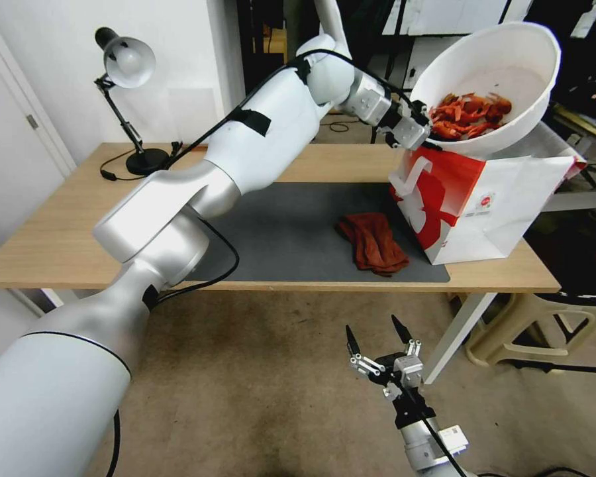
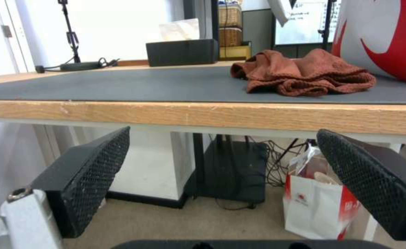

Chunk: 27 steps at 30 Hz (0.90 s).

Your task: Sweep shrimp from table into container with towel, then put container into takeout bag.

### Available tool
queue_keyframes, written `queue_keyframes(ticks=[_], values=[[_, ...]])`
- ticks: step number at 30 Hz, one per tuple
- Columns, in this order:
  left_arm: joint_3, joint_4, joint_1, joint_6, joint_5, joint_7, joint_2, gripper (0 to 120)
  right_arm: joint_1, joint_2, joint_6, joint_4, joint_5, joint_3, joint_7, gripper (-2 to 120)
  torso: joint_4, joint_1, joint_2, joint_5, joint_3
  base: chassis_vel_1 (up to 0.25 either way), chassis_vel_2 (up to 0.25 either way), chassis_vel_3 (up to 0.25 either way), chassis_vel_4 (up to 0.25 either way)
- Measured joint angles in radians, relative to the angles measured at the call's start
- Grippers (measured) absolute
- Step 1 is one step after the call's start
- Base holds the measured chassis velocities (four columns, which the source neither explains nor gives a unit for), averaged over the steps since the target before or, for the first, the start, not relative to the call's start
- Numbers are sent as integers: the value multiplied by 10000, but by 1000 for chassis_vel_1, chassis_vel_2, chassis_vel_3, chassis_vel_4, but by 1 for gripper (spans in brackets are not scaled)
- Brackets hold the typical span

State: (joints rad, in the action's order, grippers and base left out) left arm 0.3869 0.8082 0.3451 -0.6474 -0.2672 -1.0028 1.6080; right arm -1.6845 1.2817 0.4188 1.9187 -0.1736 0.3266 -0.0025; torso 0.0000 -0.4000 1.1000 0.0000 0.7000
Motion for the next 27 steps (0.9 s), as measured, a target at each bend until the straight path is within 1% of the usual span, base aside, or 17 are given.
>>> queue_keyframes(ticks=[6,7,8,10,11,13,14,15,18,22,23,25,26,27], values=[[-26,29,-24,7,-50,-5,0,0,6,11,0,-6,4,0,0,100,0,0,0,0,0,0,0,0,0],[-36,38,-24,15,-54,2,0,5,10,9,0,-6,4,0,0,100,0,1,0,0,0,0,0,0,0],[-36,38,-24,15,-54,2,0,5,10,9,0,-6,4,0,0,100,0,1,0,0,0,0,0,0,0],[-41,52,-23,43,-45,139,0,14,12,6,0,-7,3,-2,0,100,0,0,0,0,0,0,0,0,0],[-41,52,-23,43,-45,139,0,14,12,6,0,-7,3,-2,0,100,0,0,0,0,0,0,0,0,0],[-26,57,30,149,33,391,0,27,26,16,-4,-12,4,-28,0,100,0,0,0,0,0,0,0,0,0],[-19,57,47,168,53,433,0,30,26,19,-5,-13,4,-33,0,100,0,0,0,0,0,0,0,0,0],[-19,57,47,168,53,433,0,30,26,19,-5,-13,4,-33,0,100,0,0,0,0,0,0,0,0,0],[-1,40,124,249,237,700,0,46,14,29,-7,-13,4,-75,-1,100,1,0,0,0,0,0,0,0,0],[117,31,137,328,529,836,0,53,14,29,-9,-14,4,-83,-2,100,1,0,0,-1,0,0,0,0,0],[162,36,138,351,615,877,0,62,18,28,-10,-14,4,-84,-1,100,1,0,0,-1,0,0,0,0,0],[162,36,138,351,615,877,0,62,18,28,-10,-14,4,-84,-1,100,1,1,0,0,0,0,0,0,0],[185,41,138,367,654,903,0,67,21,28,-11,-14,4,-85,-2,100,1,0,0,0,0,0,0,0,0],[185,41,138,367,654,903,0,67,21,28,-11,-14,4,-85,-2,100,1,0,0,0,0,0,0,0,0]])
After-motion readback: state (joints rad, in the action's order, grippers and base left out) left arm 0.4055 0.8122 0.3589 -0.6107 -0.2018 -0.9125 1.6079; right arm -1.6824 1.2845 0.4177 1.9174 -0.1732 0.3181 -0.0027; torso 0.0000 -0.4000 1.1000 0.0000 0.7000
